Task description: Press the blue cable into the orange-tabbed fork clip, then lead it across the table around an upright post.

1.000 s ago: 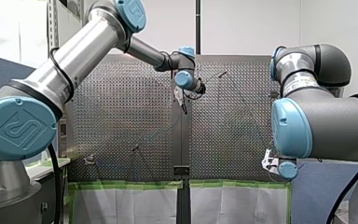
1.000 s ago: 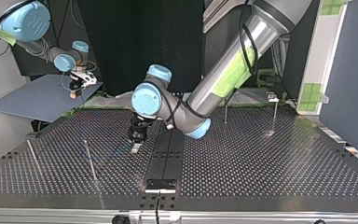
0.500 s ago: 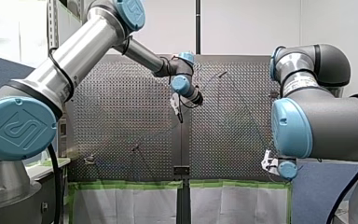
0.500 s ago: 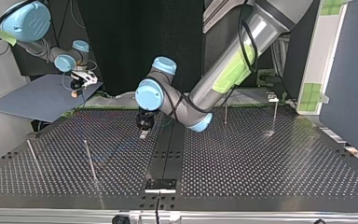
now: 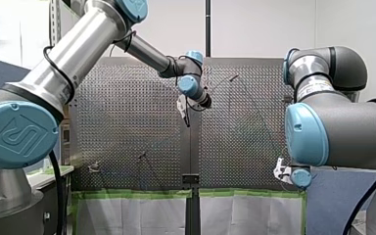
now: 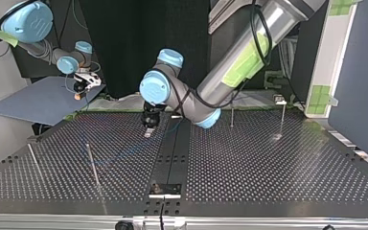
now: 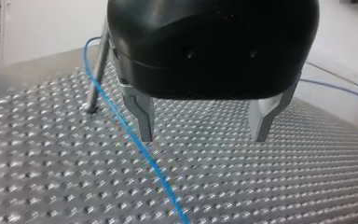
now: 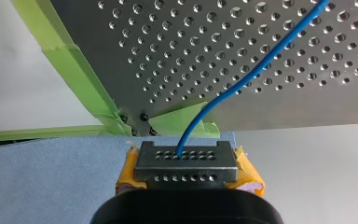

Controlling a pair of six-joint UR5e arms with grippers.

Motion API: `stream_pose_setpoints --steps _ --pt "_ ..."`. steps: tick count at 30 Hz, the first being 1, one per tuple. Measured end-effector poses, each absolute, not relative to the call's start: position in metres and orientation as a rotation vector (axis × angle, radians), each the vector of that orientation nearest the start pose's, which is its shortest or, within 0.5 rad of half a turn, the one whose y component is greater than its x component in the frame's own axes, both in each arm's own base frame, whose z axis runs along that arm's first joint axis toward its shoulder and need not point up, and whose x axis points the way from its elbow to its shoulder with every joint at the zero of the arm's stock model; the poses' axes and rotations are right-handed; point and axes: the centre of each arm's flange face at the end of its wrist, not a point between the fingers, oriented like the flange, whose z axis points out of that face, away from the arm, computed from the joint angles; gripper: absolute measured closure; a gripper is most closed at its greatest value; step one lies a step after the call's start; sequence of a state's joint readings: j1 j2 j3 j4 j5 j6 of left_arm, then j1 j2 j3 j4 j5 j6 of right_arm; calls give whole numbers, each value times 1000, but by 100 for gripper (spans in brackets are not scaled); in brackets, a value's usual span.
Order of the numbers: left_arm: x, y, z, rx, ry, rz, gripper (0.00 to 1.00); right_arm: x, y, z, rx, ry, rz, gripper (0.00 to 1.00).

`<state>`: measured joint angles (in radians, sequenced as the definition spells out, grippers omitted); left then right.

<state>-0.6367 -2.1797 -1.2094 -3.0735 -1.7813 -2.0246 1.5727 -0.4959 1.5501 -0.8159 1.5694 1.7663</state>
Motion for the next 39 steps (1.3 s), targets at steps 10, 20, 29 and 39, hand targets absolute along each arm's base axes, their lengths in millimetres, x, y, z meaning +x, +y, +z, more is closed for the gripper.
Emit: stream_pose_setpoints --steps 10,20,29,39 --pt "470 -509 335 128 1763 -615 0 132 -640 -97 1272 -1544 1206 100" --pt "453 -514 402 252 1687 -653 0 131 -642 -96 1269 -1543 1207 100" --pt "441 -528 433 387 1662 -671 0 132 -643 -96 1268 -1540 1211 100" --pt "433 -536 466 492 1636 -699 0 134 -643 -96 1270 -1541 1212 100"
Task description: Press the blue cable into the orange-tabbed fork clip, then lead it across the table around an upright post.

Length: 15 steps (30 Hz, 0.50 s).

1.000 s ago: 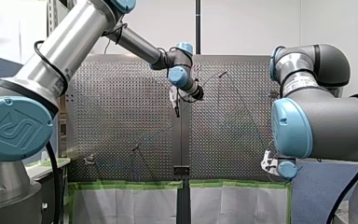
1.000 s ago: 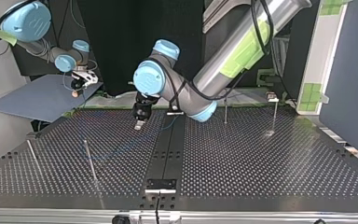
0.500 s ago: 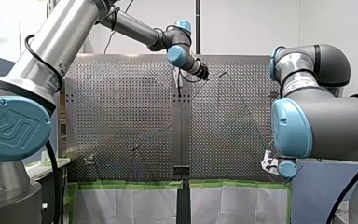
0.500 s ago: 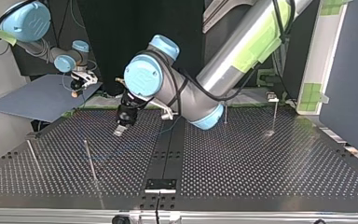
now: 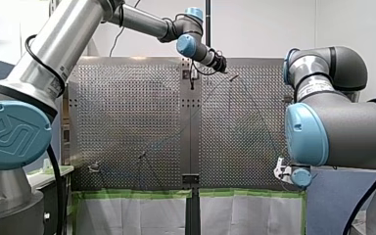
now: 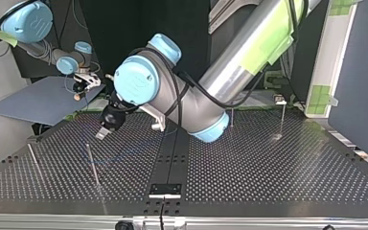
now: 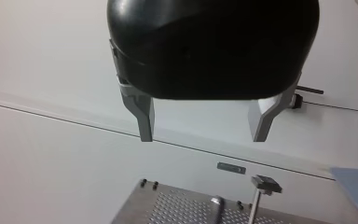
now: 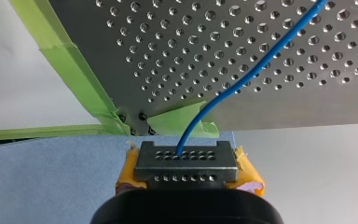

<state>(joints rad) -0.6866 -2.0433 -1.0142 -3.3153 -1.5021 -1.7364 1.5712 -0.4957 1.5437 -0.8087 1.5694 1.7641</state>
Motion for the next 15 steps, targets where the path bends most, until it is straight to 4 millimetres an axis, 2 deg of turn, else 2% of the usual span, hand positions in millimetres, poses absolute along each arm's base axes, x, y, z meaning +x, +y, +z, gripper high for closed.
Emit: stream_pose_setpoints --steps 5,15 --pt "437 -538 475 487 1618 -701 0 134 -643 -95 1271 -1539 1212 100" --pt "453 -546 448 490 1651 -610 0 134 -643 -95 1271 -1540 1213 100"
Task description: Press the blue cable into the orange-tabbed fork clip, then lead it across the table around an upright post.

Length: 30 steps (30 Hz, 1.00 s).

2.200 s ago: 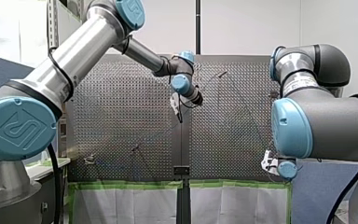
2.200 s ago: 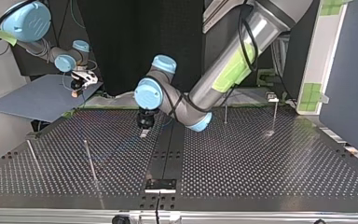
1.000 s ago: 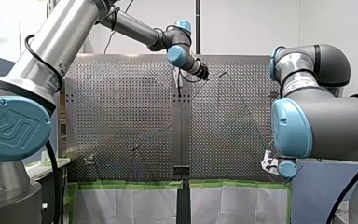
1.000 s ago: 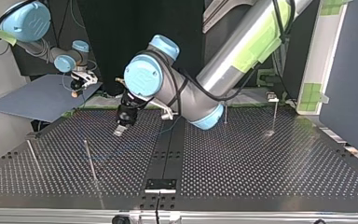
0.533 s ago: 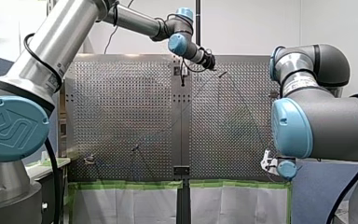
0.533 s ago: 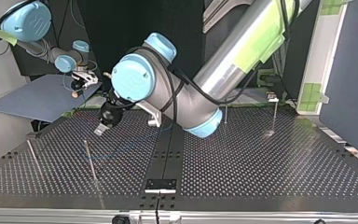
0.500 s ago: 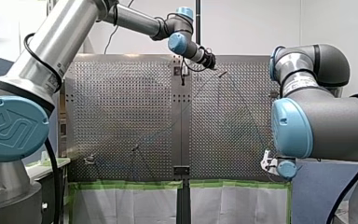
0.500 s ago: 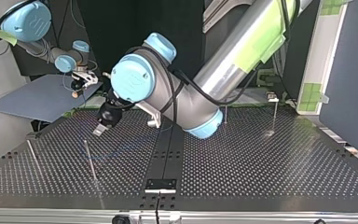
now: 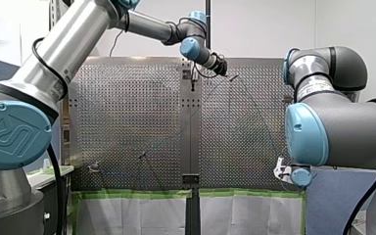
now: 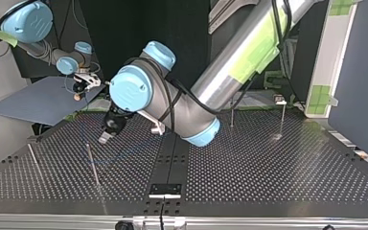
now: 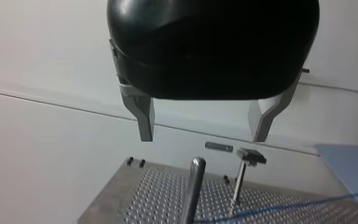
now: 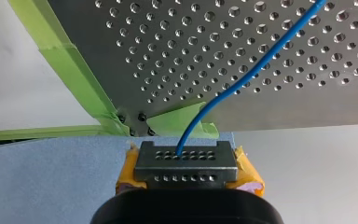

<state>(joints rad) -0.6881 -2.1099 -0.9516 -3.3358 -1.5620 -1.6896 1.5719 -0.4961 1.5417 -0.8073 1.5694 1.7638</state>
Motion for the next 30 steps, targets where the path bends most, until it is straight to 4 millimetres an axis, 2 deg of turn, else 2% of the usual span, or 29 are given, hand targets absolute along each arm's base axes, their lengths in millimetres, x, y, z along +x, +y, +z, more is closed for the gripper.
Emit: stream_pose_setpoints --steps 30 --pt "455 -549 448 464 1630 -571 0 133 -644 -95 1269 -1544 1211 100"
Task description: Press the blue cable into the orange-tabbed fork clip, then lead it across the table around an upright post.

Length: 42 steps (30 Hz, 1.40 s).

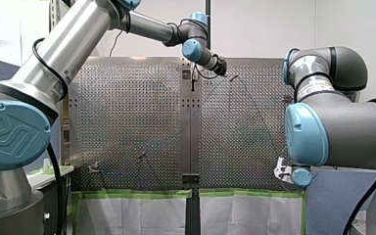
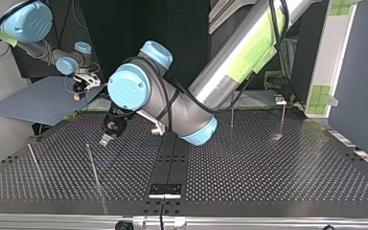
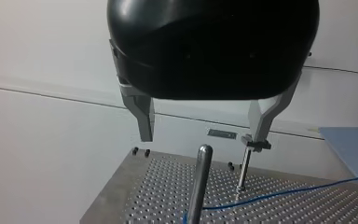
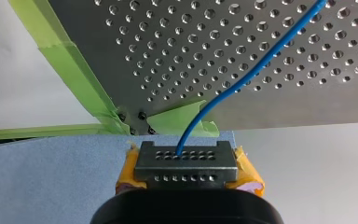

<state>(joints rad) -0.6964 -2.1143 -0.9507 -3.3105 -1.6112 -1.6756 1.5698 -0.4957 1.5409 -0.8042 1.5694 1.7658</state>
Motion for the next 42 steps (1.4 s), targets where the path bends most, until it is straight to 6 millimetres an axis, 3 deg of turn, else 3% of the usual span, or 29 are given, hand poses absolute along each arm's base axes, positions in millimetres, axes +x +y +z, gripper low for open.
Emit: stream_pose_setpoints --steps 25,42 --pt "456 -534 445 350 1682 -384 0 134 -643 -95 1277 -1546 1213 100" --pt "456 -533 445 341 1681 -372 0 134 -643 -96 1277 -1548 1211 100"
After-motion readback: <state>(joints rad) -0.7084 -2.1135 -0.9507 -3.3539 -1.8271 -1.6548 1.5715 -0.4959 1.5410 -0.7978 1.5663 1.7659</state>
